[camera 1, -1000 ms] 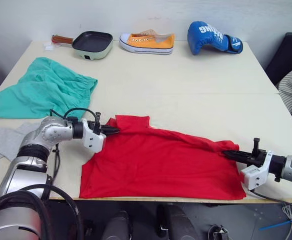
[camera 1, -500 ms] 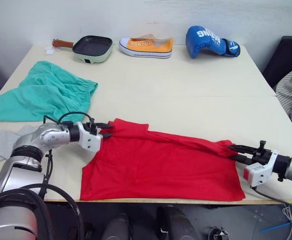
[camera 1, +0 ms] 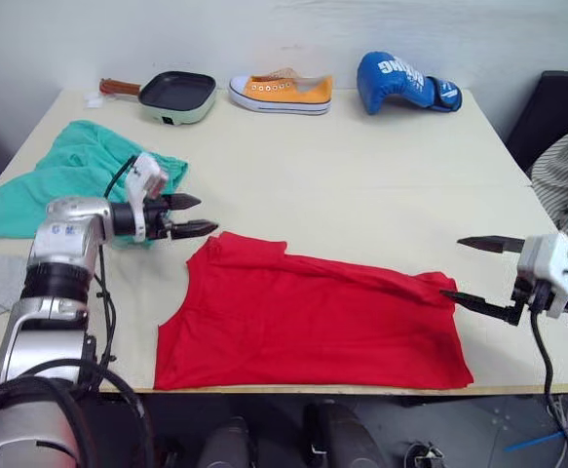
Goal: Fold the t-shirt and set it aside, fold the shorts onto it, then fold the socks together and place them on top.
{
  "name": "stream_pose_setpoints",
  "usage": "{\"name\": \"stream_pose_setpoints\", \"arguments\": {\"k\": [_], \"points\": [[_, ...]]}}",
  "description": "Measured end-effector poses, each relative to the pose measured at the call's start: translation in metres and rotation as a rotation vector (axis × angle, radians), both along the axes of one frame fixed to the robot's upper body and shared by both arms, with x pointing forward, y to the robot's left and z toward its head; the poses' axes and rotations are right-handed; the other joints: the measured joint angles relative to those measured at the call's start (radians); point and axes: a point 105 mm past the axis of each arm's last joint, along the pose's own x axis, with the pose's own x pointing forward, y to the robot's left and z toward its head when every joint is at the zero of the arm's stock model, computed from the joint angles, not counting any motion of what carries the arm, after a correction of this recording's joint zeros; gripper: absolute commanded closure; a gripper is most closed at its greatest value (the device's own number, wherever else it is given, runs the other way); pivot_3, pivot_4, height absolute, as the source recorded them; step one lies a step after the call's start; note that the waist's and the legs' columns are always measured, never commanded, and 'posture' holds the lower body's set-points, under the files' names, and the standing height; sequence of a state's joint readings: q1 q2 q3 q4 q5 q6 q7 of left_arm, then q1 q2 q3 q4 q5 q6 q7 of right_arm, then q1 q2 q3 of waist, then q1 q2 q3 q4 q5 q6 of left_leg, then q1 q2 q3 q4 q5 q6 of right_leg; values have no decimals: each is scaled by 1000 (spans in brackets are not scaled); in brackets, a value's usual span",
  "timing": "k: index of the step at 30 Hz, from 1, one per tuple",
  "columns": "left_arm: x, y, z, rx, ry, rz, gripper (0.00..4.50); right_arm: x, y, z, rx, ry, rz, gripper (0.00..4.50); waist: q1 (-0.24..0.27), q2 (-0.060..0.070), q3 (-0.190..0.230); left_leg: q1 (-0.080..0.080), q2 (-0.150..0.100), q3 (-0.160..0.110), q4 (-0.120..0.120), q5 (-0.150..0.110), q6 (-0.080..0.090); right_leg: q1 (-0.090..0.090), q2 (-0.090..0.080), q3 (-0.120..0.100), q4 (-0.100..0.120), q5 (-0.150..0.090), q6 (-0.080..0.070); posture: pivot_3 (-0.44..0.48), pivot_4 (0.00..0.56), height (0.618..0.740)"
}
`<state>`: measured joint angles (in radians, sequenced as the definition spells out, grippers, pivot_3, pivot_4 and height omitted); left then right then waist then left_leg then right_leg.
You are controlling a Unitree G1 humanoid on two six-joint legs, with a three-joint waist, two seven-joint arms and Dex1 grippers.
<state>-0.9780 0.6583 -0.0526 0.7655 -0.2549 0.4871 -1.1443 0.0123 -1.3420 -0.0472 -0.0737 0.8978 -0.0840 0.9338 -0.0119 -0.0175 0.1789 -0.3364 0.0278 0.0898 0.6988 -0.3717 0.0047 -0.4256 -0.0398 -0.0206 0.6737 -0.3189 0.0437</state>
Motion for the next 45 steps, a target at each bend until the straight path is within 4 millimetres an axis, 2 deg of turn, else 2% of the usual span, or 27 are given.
{"name": "stream_pose_setpoints", "arguments": {"k": [4,7,12,15,19,27,30,32,34,36,38,41,45], "points": [[10,-14,-22,15,162,52,29,-2,37,15,124,73,100,0,9,-1,0,-3,0,0,0,0,0,-3,0,0,-1,0,0,0,150,740],[11,-16,-40,54,236,76,29,-1,54,21,175,105,135,0,10,-2,1,-5,0,0,0,0,0,-5,0,0,-1,0,0,0,150,740],[21,-23,-37,83,244,116,29,0,80,29,243,113,194,0,13,-3,2,-5,-1,0,1,0,0,-5,-1,-1,0,0,0,0,150,740],[24,-25,-38,45,253,139,587,-1,85,22,236,131,194,0,16,-4,2,-6,-1,0,1,0,0,-5,-2,-1,0,0,0,0,150,740],[22,-28,-41,23,277,122,1884,-1,86,13,231,156,178,0,16,-4,2,-6,-2,0,1,0,0,-6,-2,-1,0,0,0,0,150,740],[15,-32,-42,-7,301,58,4356,2,81,12,217,142,147,0,12,-4,2,-7,-1,0,0,0,0,-7,-1,-1,0,0,0,0,150,740],[13,-39,-27,-70,225,-39,4441,4,81,9,203,138,135,0,12,-4,2,-11,-1,0,1,0,0,-12,-1,-1,1,0,0,0,150,740],[6,-44,-9,-93,88,-178,4441,5,81,8,199,134,134,0,11,-4,2,-18,-1,0,4,0,-1,-19,-2,-1,4,0,0,0,150,740],[-3,-44,-3,-35,-28,-296,4441,6,81,6,193,133,131,0,11,-4,2,-18,-1,1,4,0,-1,-20,-1,-1,4,0,0,0,150,740],[-15,-37,-12,123,-153,-396,4441,7,79,5,178,133,125,0,6,-3,1,-17,-1,2,3,0,-1,-20,-1,0,4,0,0,0,150,740],[-28,-29,-35,329,-305,-501,4441,8,78,3,169,134,119,0,5,-3,1,-16,-1,2,2,0,-1,-20,-1,0,3,0,0,0,150,740],[-41,-24,-58,451,-413,-582,4441,12,74,-1,169,143,100,0,9,-4,1,-17,-1,2,3,0,-1,-20,-1,0,4,0,0,0,150,740],[-38,-26,-45,487,-590,-564,4441,13,77,-1,168,134,110,0,18,-4,1,-18,-2,1,4,-1,1,-19,-3,-1,3,1,1,0,150,740]]}}
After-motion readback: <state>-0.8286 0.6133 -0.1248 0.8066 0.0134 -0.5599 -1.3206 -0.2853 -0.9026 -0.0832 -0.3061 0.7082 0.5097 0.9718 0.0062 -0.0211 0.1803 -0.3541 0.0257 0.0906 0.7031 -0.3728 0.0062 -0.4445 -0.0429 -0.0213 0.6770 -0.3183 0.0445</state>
